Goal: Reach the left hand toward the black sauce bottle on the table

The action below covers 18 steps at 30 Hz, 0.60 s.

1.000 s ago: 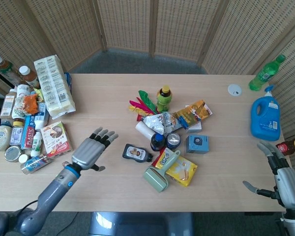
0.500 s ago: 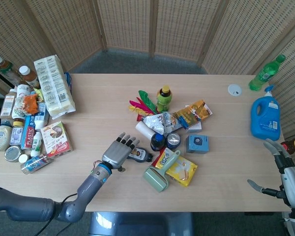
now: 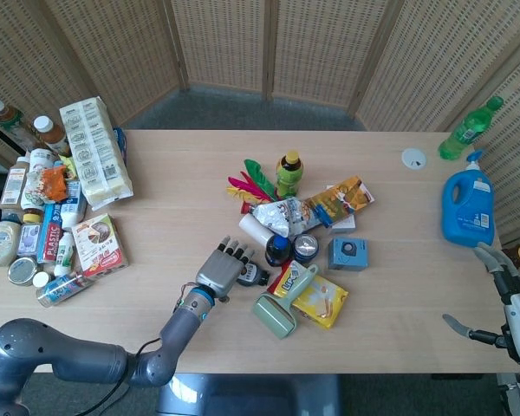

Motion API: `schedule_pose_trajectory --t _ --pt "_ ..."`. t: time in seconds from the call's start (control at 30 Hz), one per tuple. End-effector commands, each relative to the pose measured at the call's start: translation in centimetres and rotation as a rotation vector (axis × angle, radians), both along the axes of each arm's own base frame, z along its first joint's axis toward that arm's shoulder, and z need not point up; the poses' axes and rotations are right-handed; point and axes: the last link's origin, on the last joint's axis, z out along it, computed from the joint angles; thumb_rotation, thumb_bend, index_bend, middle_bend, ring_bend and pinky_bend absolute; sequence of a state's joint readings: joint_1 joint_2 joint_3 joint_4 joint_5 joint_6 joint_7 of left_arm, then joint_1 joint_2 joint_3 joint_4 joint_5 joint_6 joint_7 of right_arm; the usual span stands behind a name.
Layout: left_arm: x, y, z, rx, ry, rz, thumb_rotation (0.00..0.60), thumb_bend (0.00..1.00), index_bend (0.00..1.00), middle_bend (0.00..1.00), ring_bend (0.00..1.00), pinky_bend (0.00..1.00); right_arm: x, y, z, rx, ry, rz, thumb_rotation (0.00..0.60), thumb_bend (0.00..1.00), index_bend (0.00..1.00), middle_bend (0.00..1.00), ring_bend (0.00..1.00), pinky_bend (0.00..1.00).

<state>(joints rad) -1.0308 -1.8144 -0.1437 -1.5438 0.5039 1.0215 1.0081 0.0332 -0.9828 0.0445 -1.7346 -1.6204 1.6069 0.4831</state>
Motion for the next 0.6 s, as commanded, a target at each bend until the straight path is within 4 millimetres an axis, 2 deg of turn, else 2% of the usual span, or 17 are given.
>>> schedule_pose_trajectory --t 0.03,0.2,0.27,0.33,0.43,0.5,0.6 --pt "0.1 0.0 -0.5 -0.001 0.005 0.003 0.6 0.0 0.0 0.0 0.0 0.0 -0.1 0.0 0.1 -0.002 -0.002 -0.002 0.6 0.0 0.0 0.0 0.0 0.0" --pt "0.1 0.1 -1.1 0.004 0.005 0.005 0.6 0.0 0.0 0.0 0.0 0.0 -0.2 0.0 0.1 -0.002 -0.003 -0.003 0.6 0.0 0.0 0.0 0.0 0.0" --pt "0.3 0.2 -1.2 0.007 -0.003 0.006 0.6 0.0 0.0 0.0 0.0 0.04 -0.2 -0.1 0.1 -0.002 -0.003 -0.002 0.6 0.0 0.0 0.0 0.0 0.0" --pt "0.4 0.3 -1.4 0.017 -0.005 0.002 0.6 0.0 0.01 0.0 0.01 0.16 -0.2 -0.1 0.1 -0.002 -0.004 -0.002 0.6 0.0 0.0 0.0 0.0 0.0" --pt "0.1 0.3 -1.7 0.021 0.023 -0.004 0.6 0.0 0.09 0.0 0.07 0.33 -0.2 -0.1 0.1 -0.002 -0.004 -0.003 0.6 0.0 0.0 0.0 0.0 0.0" --pt "-0.1 0.2 -1.9 0.019 0.03 0.004 0.6 0.0 0.14 0.0 0.12 0.38 -0.2 0.0 0.2 -0.003 -0.004 -0.001 0.6 0.0 0.0 0.0 0.0 0.0" --pt "-0.3 0.1 -2.0 0.025 0.034 0.007 0.6 0.0 0.24 0.09 0.24 0.49 -0.2 0.0 0.3 -0.008 -0.007 0.0 0.6 0.0 0.0 0.0 0.0 0.0"
